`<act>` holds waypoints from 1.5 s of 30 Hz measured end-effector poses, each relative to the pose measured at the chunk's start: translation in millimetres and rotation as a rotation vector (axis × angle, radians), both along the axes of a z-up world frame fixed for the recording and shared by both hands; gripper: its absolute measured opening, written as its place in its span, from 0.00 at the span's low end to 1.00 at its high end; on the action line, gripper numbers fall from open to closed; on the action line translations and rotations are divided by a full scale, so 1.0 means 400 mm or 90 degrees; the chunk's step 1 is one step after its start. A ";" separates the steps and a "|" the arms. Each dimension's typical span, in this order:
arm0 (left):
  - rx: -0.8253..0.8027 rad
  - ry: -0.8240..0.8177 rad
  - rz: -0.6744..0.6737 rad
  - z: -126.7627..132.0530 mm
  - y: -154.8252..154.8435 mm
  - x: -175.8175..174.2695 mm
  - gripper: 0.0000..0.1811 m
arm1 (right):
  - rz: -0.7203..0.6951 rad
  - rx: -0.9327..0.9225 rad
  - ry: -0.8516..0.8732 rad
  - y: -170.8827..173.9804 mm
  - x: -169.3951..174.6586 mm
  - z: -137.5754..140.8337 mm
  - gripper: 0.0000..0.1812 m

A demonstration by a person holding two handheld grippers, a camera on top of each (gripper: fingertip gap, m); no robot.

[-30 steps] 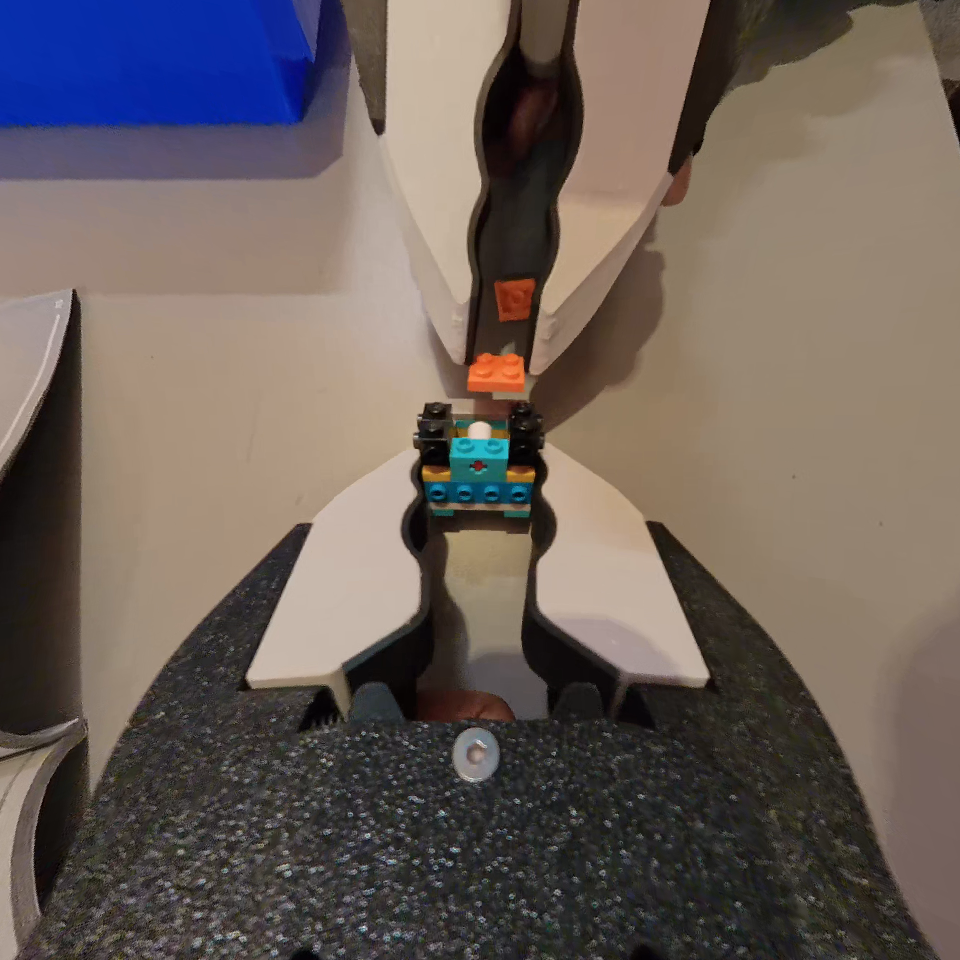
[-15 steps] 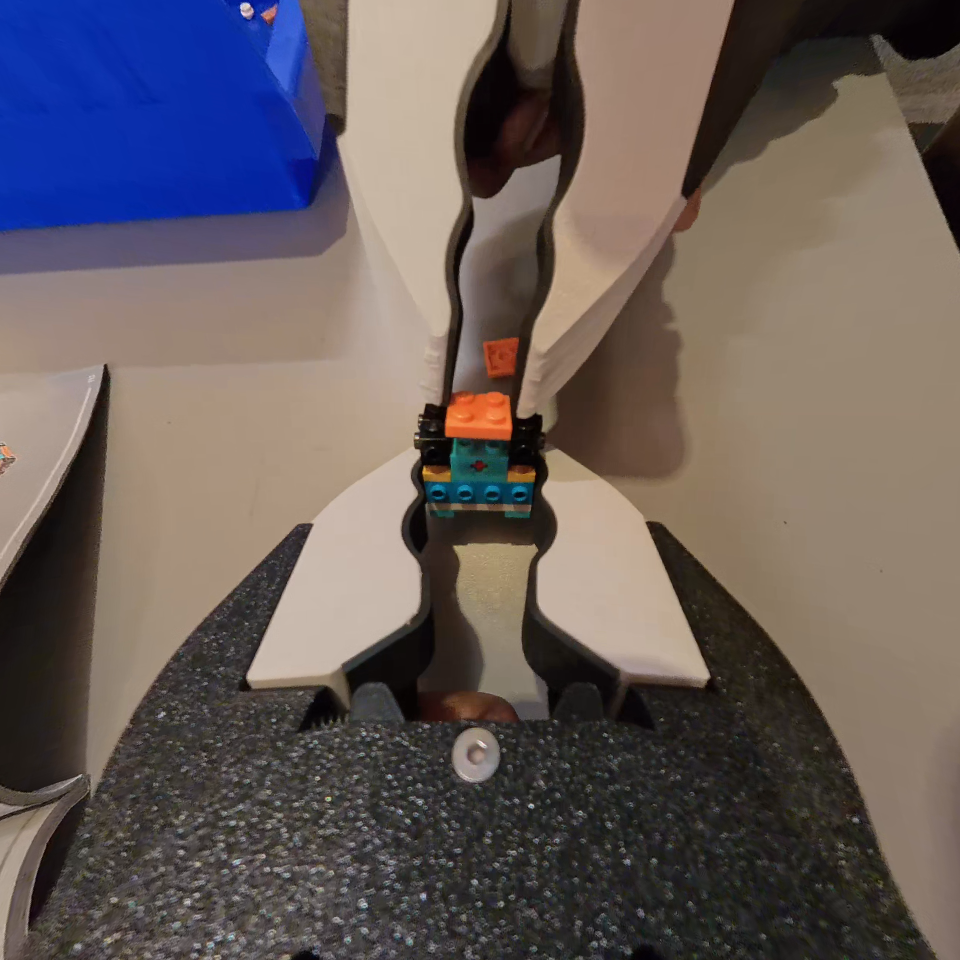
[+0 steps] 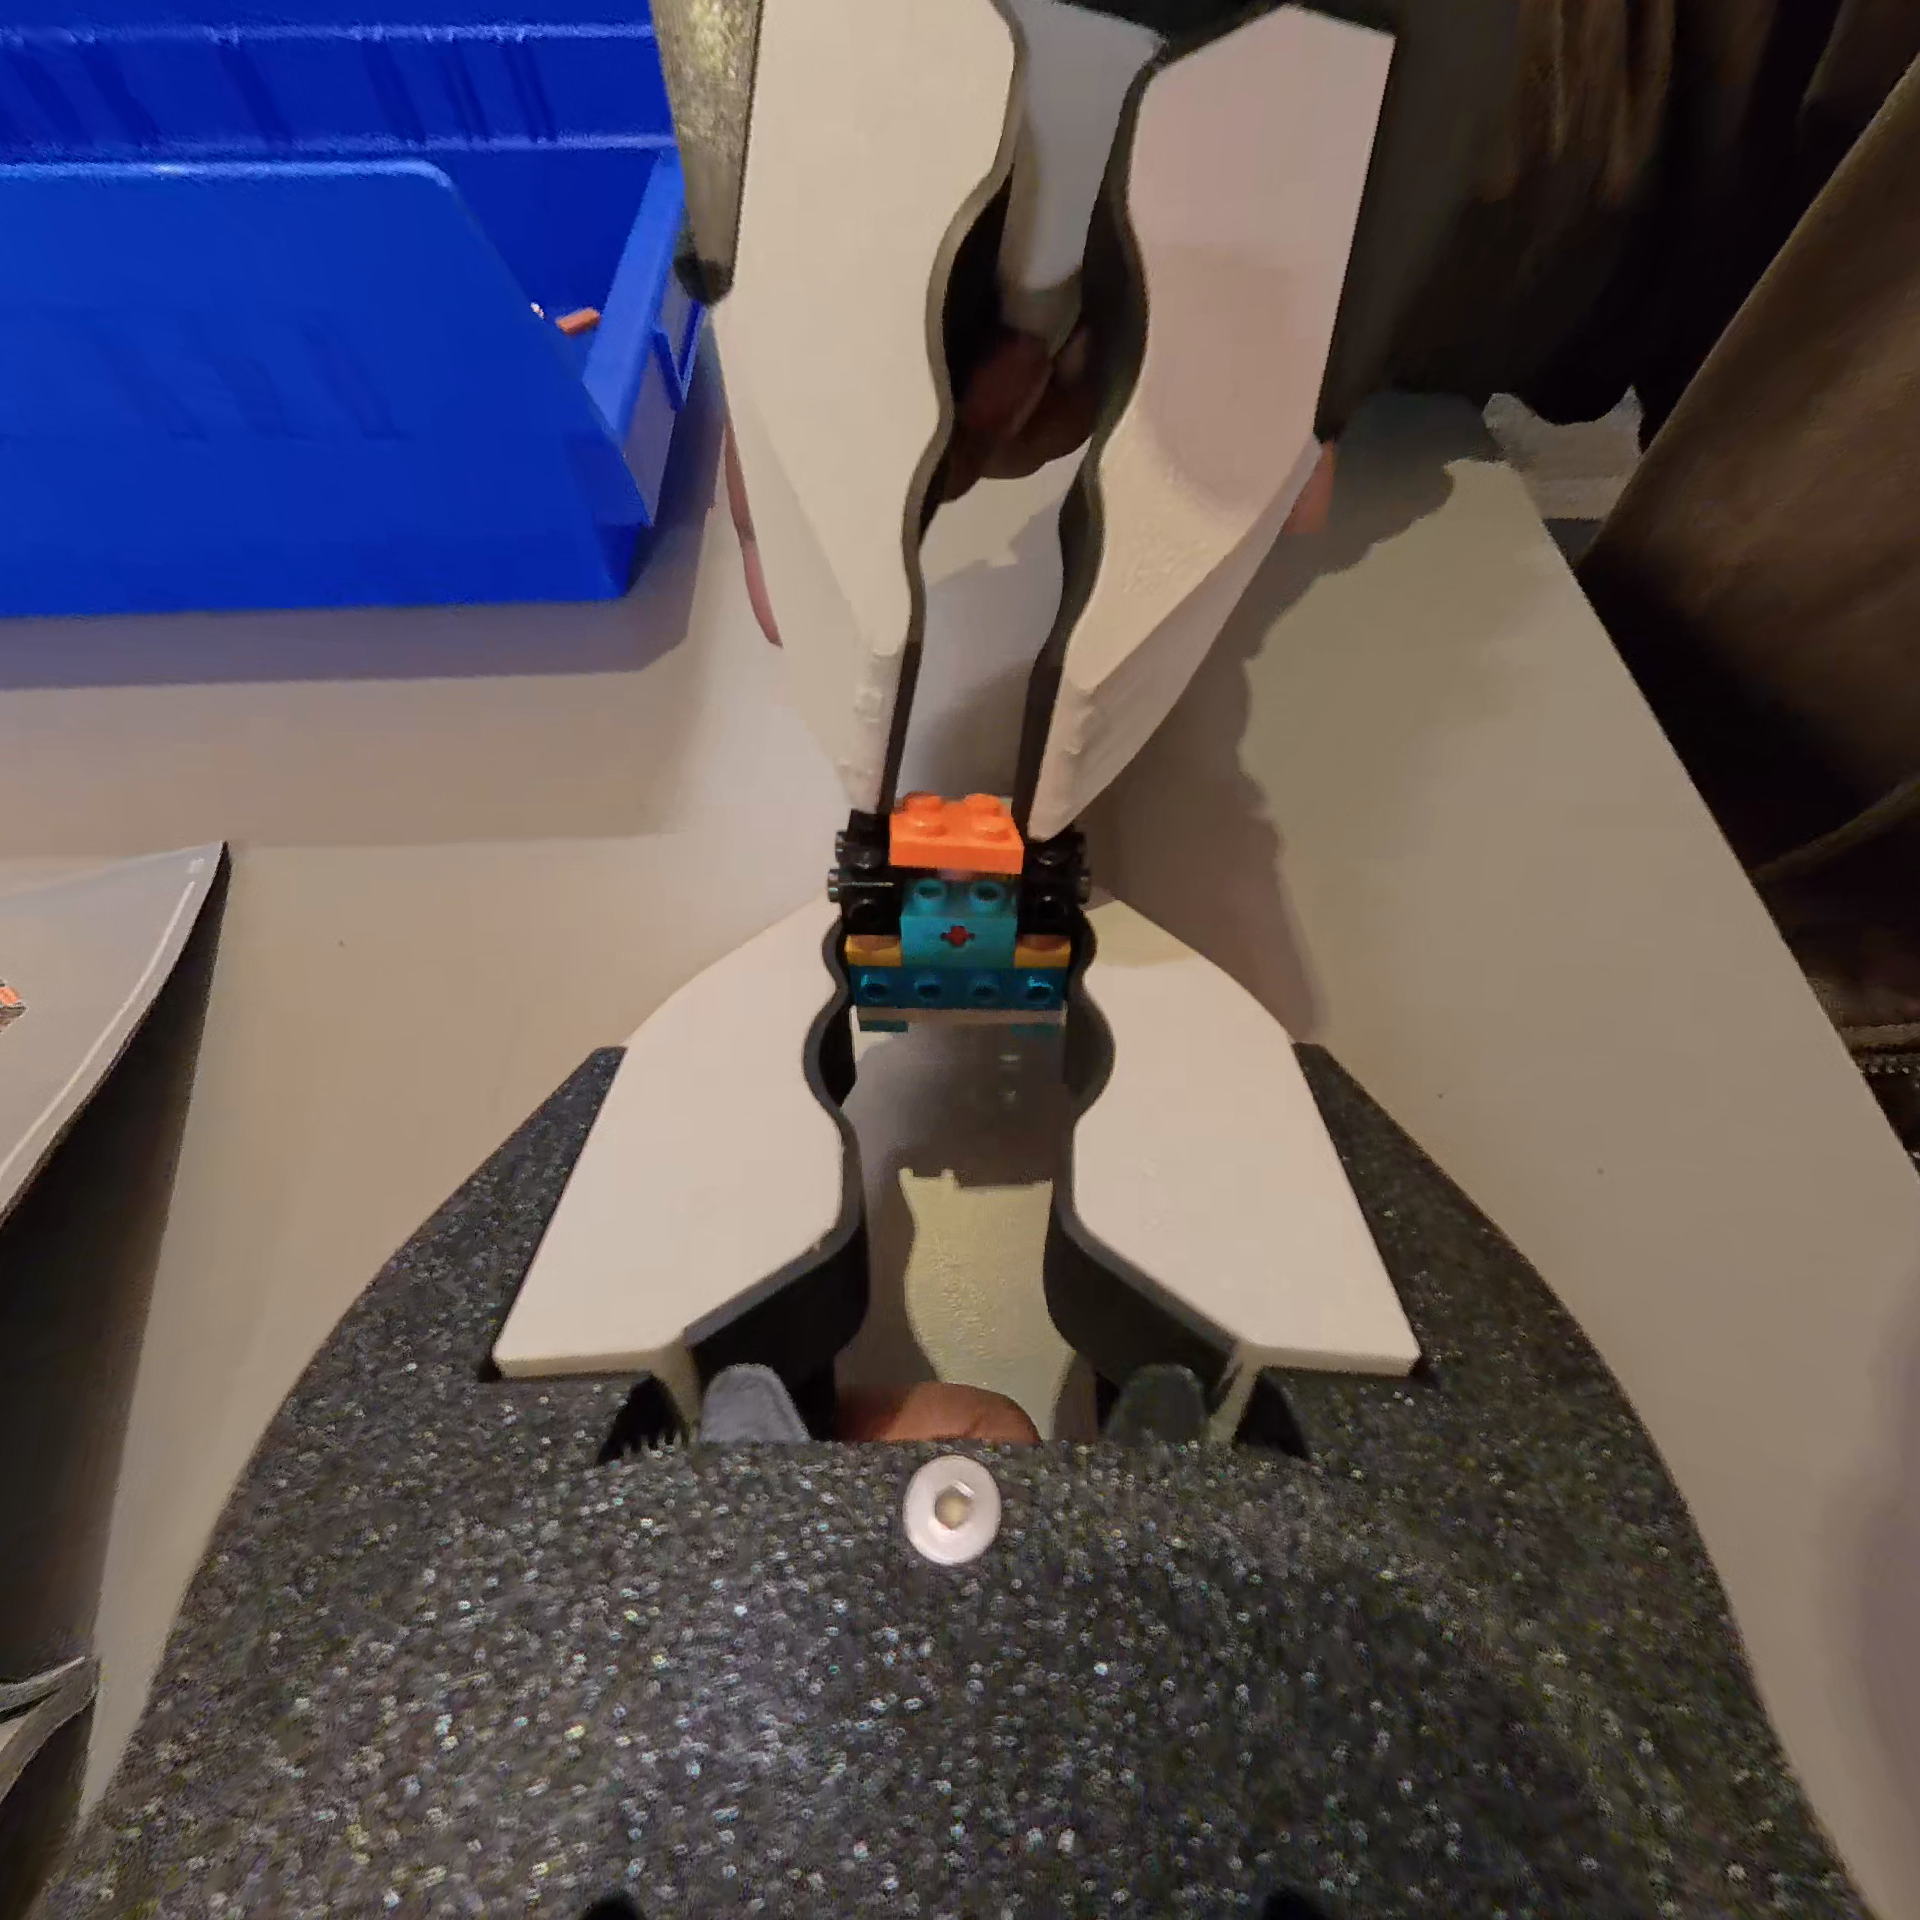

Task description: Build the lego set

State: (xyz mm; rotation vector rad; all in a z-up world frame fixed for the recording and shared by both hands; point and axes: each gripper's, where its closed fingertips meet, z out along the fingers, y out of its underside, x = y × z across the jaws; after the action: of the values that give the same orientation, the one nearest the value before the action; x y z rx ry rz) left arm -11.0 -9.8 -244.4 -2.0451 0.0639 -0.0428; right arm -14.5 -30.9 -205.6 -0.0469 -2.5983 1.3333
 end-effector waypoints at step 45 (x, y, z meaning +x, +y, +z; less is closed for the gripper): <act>0.094 -0.050 -0.038 0.052 0.003 0.026 0.21 | 0.207 -0.010 0.355 0.006 0.073 0.026 0.21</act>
State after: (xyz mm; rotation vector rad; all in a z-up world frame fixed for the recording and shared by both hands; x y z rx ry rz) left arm -0.6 -8.6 -223.7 -1.8922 0.0766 -0.1504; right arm 14.7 -28.3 -195.2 0.6719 -2.1708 1.2337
